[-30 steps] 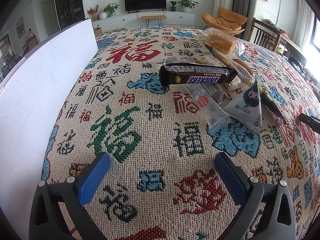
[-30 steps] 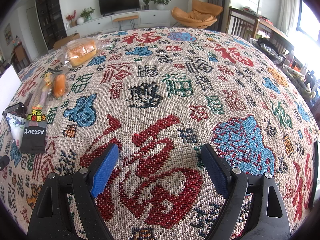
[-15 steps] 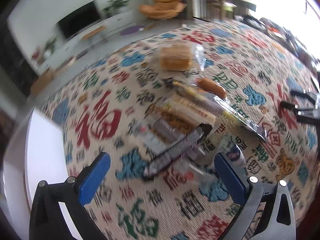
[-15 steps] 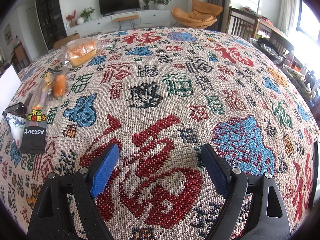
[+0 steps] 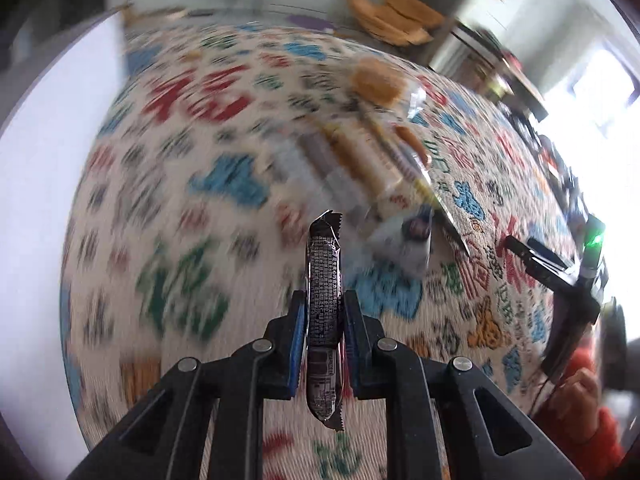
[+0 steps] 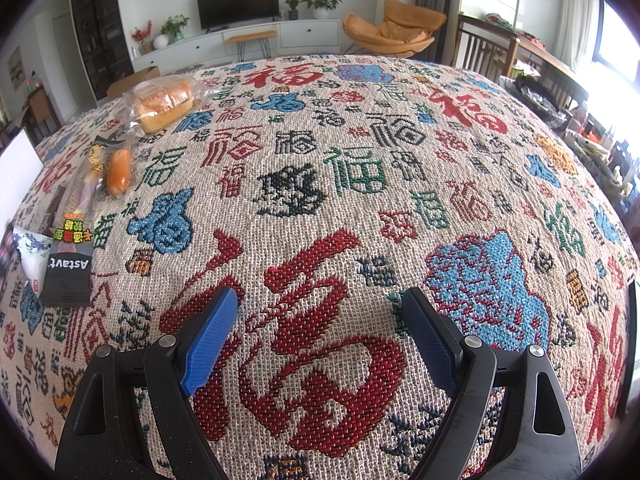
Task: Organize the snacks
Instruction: 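Grasp the dark Snickers bar with the left tool while the right tool grasps a clear green-labelled packet, then carry both snacks over the white box and open both tools to drop them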
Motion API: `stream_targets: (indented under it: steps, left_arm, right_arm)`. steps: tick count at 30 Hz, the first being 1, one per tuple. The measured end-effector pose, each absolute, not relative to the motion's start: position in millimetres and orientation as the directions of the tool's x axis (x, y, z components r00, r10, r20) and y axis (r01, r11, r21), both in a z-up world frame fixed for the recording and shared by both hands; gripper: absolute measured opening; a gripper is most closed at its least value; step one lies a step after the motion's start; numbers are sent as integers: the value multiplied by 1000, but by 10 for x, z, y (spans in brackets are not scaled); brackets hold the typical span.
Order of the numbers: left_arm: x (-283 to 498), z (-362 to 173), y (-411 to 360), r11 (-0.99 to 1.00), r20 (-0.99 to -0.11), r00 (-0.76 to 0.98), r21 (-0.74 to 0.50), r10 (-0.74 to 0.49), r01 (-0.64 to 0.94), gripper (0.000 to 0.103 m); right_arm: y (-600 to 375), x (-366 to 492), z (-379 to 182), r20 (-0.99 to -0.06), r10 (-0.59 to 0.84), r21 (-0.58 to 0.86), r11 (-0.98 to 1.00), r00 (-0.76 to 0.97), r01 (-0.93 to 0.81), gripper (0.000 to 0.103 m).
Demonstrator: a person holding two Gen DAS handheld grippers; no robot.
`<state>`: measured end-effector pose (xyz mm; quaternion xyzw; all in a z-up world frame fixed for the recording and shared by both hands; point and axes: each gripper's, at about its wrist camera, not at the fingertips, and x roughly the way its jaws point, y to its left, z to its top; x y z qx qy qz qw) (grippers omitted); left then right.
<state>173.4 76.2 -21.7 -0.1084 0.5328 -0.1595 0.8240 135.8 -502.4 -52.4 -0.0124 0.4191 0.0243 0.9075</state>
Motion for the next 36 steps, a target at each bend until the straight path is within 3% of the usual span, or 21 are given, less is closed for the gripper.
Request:
stream_targets:
  steps: [3,4,5,7,8,13,15,17,20,23,26,27,29,30,33,35,36]
  left_arm:
    - [1362,-286,904,942,-835,445,-328,-324,71,18]
    - [1310,-318,915,952,-839,459,-299,-292,60,24]
    - [1295,-368,915,961,-846,462,-273,-266,54,39]
    - [1275,-451,918,969,-851,469,-242,-235,47,59]
    - [1255,-471,926,970,-837,494,-239,-233,54,60]
    - [1225,-492,836,987,-821,548,-146,-160,70,58]
    - [1206,-495,822,990,-819,556,-125,-141,66,46]
    - [1185,-489,811,989,-818,555,-126,-149,80,18]
    - [1128,-472,852,981,-812,551,-173,-194,91,17]
    - [1036,-478,902,973,-797,561,-217,-222,77,17]
    - [976,-466,914,960,-790,554,-270,-262,68,17]
    - [936,-443,914,957,-788,553,-280,-271,69,17]
    - [848,-378,908,956,-783,557,-283,-277,78,17]
    - [791,-337,910,955,-779,561,-284,-280,83,17]
    - [681,-274,910,950,-769,565,-297,-297,95,17]
    - [662,-264,904,942,-762,564,-320,-317,98,17]
    - [665,-261,901,936,-757,563,-338,-332,97,17]
  right_arm:
    - [-5022,1359,-525,-761,34,-2,999,647,-54,87]
    - [-5022,1360,-525,-761,34,-2,999,647,-54,87]
    - [-5023,1359,-524,-761,34,-2,999,647,-54,87]
    - [-5023,1360,-524,-761,34,-2,999,647,-55,87]
    - [-5022,1360,-525,-761,34,-2,999,647,-54,87]
    - [-5024,1363,-528,-761,34,-2,999,647,-54,87]
    - [-5022,1364,-528,-761,33,-3,999,647,-54,87]
    - [-5006,1373,-535,-762,24,-12,999,647,-51,88]
    - [-4970,1577,-458,-809,83,59,996,582,-60,90]
    - [-4615,1643,-138,-773,307,234,951,555,-201,87]
    - [-3929,1728,50,-782,410,250,897,470,-365,86]
    - [-3640,1790,27,-809,408,223,879,422,-421,84]
    - [-3296,1906,-88,-858,333,134,880,390,-456,50]
    - [-3186,2001,-189,-883,301,121,887,361,-446,16]
    - [-3106,2121,-299,-899,270,115,906,346,-408,43]
    - [-3086,2109,-327,-908,245,87,904,341,-419,35]
    - [-3093,2087,-333,-910,235,75,903,340,-423,20]
